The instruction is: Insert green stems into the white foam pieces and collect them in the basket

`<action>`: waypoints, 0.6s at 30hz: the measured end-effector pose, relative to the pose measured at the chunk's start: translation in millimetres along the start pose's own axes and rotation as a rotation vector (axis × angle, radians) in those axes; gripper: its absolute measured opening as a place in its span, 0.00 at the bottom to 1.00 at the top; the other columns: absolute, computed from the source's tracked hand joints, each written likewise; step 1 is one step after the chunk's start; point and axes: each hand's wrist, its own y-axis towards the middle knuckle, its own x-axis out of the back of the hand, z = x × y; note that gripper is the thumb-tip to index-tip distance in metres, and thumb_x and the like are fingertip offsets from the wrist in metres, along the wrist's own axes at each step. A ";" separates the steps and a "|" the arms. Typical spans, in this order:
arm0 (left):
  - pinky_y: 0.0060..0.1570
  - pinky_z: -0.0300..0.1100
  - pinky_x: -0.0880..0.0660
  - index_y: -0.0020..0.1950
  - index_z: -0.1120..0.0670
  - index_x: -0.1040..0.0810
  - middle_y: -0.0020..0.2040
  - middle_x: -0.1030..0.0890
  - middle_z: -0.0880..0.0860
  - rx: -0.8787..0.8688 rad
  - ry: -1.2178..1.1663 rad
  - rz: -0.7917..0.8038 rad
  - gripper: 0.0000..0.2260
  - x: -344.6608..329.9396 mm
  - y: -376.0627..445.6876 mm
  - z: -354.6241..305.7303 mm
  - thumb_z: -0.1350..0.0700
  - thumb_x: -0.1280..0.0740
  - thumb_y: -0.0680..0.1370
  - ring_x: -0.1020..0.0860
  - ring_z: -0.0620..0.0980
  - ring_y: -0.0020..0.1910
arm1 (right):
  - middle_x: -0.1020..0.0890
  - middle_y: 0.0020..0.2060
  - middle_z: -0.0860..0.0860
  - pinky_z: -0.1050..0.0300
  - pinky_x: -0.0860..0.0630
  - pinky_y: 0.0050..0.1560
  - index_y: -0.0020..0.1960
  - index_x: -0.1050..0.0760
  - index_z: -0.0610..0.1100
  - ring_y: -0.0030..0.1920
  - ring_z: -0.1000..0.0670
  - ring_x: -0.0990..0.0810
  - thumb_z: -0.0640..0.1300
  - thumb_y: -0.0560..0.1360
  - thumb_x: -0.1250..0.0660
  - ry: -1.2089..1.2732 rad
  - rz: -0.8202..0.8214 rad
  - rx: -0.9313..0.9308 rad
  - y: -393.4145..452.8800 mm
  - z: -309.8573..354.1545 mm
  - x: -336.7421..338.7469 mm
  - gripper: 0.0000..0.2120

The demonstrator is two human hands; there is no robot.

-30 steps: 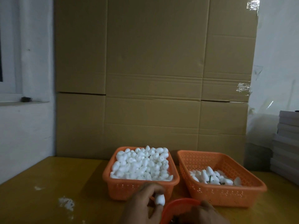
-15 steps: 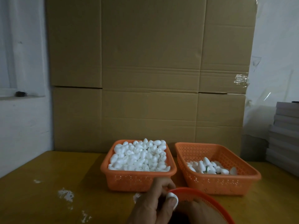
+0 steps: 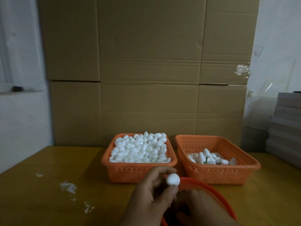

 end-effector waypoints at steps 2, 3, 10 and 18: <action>0.38 0.40 0.26 0.53 0.43 0.18 0.37 0.18 0.52 0.052 -0.074 -0.026 0.15 0.6 1.8 -1.9 0.41 0.28 0.69 0.23 0.48 0.36 | 0.17 0.56 0.56 0.73 0.30 0.48 0.59 0.20 0.51 0.57 0.57 0.20 0.49 0.79 0.35 -0.077 -0.017 0.036 -1.3 4.4 5.9 0.11; 0.36 0.40 0.27 0.52 0.47 0.16 0.37 0.20 0.53 0.087 -0.124 -0.058 0.15 0.5 2.7 -2.7 0.42 0.28 0.69 0.24 0.49 0.35 | 0.17 0.54 0.58 0.75 0.29 0.49 0.58 0.19 0.53 0.54 0.61 0.20 0.48 0.78 0.34 -0.090 -0.040 0.058 -0.1 0.2 5.6 0.10; 0.31 0.40 0.27 0.46 0.57 0.15 0.39 0.21 0.59 0.323 -0.542 -0.165 0.11 4.9 3.4 -12.2 0.52 0.28 0.70 0.23 0.50 0.33 | 0.19 0.34 0.51 0.48 0.23 0.41 0.39 0.23 0.45 0.34 0.54 0.22 0.45 0.77 0.39 0.150 -0.304 0.080 -2.4 2.0 7.9 0.10; 0.30 0.39 0.27 0.51 0.58 0.15 0.38 0.21 0.57 0.384 -0.616 -0.135 0.15 7.3 1.6 -13.3 0.50 0.28 0.71 0.24 0.48 0.31 | 0.25 0.28 0.53 0.65 0.34 0.30 0.37 0.26 0.46 0.28 0.58 0.28 0.52 0.81 0.40 0.542 -0.500 0.378 -6.6 10.0 6.4 0.16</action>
